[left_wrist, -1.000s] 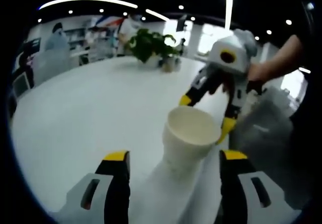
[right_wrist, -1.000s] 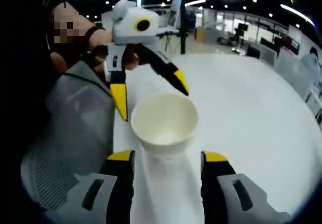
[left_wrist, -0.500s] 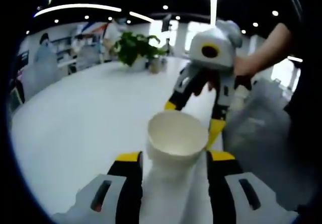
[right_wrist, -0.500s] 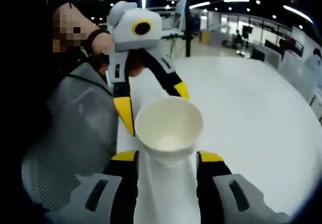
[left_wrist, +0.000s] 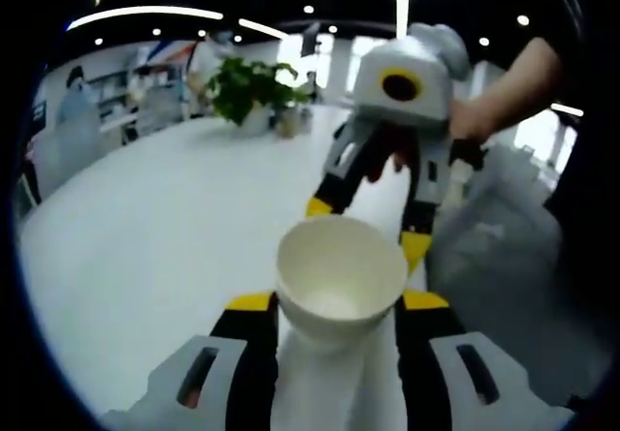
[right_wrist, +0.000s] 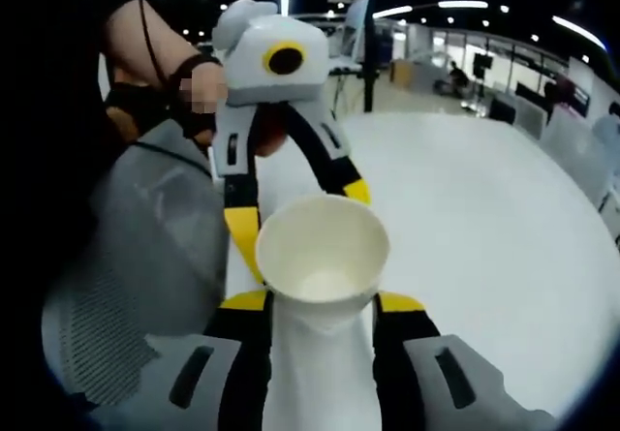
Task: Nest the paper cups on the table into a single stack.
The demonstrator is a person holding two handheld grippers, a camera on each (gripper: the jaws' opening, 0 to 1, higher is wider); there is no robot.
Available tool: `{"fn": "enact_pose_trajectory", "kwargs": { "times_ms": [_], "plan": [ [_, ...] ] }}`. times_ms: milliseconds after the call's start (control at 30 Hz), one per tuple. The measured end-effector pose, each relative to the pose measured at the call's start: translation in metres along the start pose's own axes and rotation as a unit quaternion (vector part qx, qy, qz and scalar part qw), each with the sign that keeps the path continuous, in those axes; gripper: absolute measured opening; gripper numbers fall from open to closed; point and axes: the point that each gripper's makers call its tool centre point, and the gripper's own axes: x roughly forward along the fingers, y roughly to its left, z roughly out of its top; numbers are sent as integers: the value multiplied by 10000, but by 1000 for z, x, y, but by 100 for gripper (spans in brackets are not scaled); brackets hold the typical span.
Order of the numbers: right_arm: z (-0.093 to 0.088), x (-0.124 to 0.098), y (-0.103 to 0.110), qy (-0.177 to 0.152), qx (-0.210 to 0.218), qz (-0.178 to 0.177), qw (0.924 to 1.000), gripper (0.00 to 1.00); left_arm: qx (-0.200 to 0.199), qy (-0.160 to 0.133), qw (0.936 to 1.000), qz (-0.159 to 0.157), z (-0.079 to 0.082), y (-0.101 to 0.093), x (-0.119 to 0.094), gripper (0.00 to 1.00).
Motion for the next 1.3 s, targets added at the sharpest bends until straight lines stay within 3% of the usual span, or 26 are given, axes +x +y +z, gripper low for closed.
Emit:
{"fn": "enact_pose_trajectory", "kwargs": {
  "times_ms": [300, 667, 1000, 1300],
  "plan": [
    [21, -8, -25, -254, 83, -271, 9993, 37, 248, -54, 9997, 13, 23, 22, -8, 46],
    [36, -13, -62, -241, -56, -496, 9985, 36, 515, -107, 9986, 113, 45, 57, -7, 45],
    [47, -7, -102, -178, -191, -513, 9983, 36, 515, -131, 9981, 301, 55, 95, -7, 45],
    [45, 2, -135, -118, -189, -490, 9985, 36, 487, -102, 9979, 413, 58, 127, 3, 45]
  ]
}}
